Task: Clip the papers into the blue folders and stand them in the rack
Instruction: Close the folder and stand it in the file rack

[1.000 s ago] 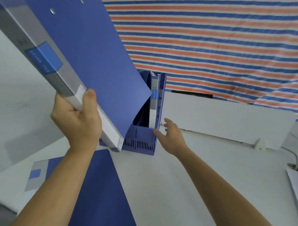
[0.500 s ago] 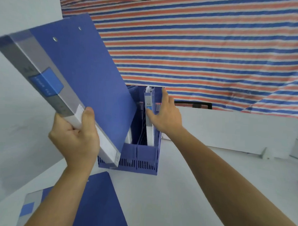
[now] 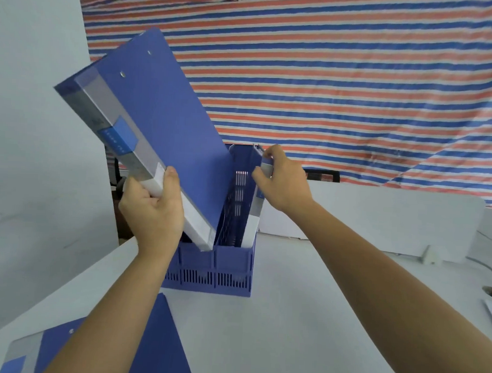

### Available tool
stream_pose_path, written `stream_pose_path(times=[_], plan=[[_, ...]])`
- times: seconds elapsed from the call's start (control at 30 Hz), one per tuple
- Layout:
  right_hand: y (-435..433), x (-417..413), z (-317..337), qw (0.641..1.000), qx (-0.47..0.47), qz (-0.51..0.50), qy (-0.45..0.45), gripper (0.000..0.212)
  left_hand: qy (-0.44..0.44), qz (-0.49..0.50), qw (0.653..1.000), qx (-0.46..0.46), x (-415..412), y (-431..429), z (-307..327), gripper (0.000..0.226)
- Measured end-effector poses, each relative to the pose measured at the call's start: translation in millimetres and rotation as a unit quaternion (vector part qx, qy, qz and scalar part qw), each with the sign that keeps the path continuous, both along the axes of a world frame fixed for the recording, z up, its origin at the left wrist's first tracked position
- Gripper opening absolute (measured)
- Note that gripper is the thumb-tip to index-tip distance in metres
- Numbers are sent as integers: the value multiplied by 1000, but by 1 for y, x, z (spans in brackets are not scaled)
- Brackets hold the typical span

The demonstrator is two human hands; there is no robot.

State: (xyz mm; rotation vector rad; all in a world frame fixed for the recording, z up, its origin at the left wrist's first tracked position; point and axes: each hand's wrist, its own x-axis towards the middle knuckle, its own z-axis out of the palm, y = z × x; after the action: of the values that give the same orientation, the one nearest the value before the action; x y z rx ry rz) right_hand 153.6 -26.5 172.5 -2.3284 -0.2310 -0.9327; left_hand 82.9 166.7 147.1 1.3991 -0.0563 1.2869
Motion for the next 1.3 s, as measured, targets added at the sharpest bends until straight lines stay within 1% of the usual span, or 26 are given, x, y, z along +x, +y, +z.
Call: stream_pose_path(times=[0.07, 0.1, 0.13, 0.3, 0.37, 0.43, 0.5, 0.53, 0.6, 0.67, 0.7, 0.77, 0.8, 0.87, 0.9, 0.97, 1.03, 1.07, 1.1, 1.13, 1.17, 1.2, 1.23, 1.3], plan=[[-1, -3, 0, 999, 32, 13, 19, 50, -6, -18, 1000, 2, 10, -11, 0, 26], [-2, -5, 1, 999, 34, 16, 27, 59, -7, -21, 1000, 2, 15, -17, 0, 28], [-2, -6, 2, 999, 29, 15, 33, 63, -6, -24, 1000, 1, 22, -22, 0, 29], [-7, -4, 2, 999, 15, 9, 39, 41, 37, -32, 999, -5, 53, -44, -11, 28], [-7, -4, 2, 999, 19, 18, 39, 39, 89, -21, 996, 13, 60, -46, -17, 28], [-7, -5, 1, 999, 26, 25, 35, 40, 138, -27, 989, 54, 67, -43, -25, 25], [-6, -4, -1, 999, 22, 30, 31, 41, 165, -79, 976, 119, 71, -40, -34, 25], [-7, -3, -2, 999, 20, 35, 28, 42, 183, -115, 964, 152, 73, -38, -38, 29], [-8, -2, -5, 998, 27, 49, 26, 41, 233, -194, 935, 184, 79, -34, -48, 45], [-10, -2, -8, 996, 46, 71, 36, 40, 290, -277, 901, 164, 83, -32, -56, 66], [-10, -3, -9, 994, 60, 83, 41, 41, 317, -309, 884, 147, 86, -31, -61, 71], [-10, -5, -12, 989, 87, 110, 53, 44, 354, -328, 862, 156, 87, -29, -70, 69], [-10, -7, -12, 985, 99, 124, 62, 46, 364, -324, 858, 163, 89, -27, -76, 65], [-10, -12, -15, 980, 110, 147, 81, 50, 367, -314, 862, 155, 89, -25, -82, 64], [-10, -16, -17, 977, 113, 154, 91, 52, 361, -316, 866, 140, 86, -24, -83, 62], [-8, -25, -26, 973, 128, 155, 112, 55, 336, -319, 881, 101, 72, -22, -82, 51], [-4, -37, -45, 970, 142, 142, 135, 56, 297, -281, 909, 84, 56, -15, -86, 43], [-3, -46, -58, 969, 140, 138, 150, 56, 283, -248, 922, 91, 46, -8, -91, 41], [-2, -54, -73, 968, 126, 133, 169, 56, 278, -212, 930, 112, 38, 2, -98, 41], [0, -64, -90, 969, 96, 129, 189, 55, 293, -165, 929, 154, 28, 16, -106, 42], [2, -74, -106, 970, 54, 121, 204, 54, 321, -113, 914, 220, 21, 31, -115, 42], [5, -82, -123, 970, 6, 115, 212, 50, 356, -62, 887, 288, 14, 45, -123, 41], [10, -93, -140, 968, -34, 117, 218, 45, 391, -15, 856, 336, 4, 60, -131, 39], [21, -112, -167, 958, -82, 147, 233, 38, 453, 86, 803, 377, -11, 88, -145, 31]])
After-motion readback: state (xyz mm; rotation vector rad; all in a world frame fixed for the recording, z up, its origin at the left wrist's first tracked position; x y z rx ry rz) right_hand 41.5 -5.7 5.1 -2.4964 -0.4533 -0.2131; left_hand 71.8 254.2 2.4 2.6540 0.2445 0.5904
